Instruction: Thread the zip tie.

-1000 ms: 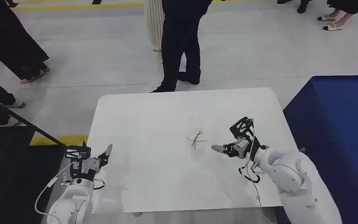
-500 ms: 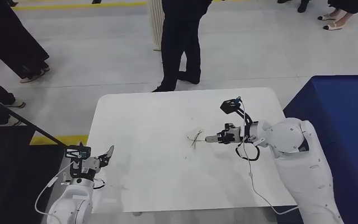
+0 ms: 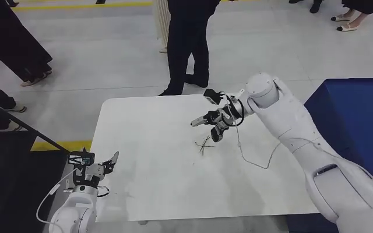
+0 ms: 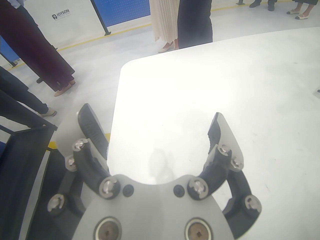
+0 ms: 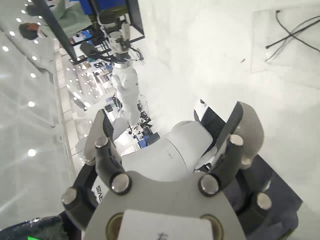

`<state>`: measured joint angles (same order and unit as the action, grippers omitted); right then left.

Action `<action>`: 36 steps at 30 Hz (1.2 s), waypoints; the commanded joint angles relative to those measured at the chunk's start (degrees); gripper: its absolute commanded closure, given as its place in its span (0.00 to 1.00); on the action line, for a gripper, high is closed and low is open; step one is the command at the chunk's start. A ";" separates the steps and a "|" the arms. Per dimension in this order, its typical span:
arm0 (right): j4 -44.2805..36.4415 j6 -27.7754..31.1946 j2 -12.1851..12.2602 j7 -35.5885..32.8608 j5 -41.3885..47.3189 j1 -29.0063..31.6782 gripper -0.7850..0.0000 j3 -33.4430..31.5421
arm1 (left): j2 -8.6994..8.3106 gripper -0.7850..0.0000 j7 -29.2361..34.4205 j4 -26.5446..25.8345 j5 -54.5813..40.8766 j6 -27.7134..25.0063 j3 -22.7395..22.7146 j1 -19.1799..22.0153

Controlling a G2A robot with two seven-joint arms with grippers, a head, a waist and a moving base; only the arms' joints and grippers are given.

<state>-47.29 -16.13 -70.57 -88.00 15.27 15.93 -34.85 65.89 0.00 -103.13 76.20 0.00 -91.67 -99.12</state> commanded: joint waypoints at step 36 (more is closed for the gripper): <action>10.03 -8.53 -7.32 8.38 -6.80 -2.74 0.64 13.97 | 0.00 0.00 0.00 0.00 0.00 0.00 0.00 0.00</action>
<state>-38.05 -24.82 -77.39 -79.45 8.12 13.30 -21.16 65.89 0.00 -103.13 76.20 0.00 -91.67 -99.12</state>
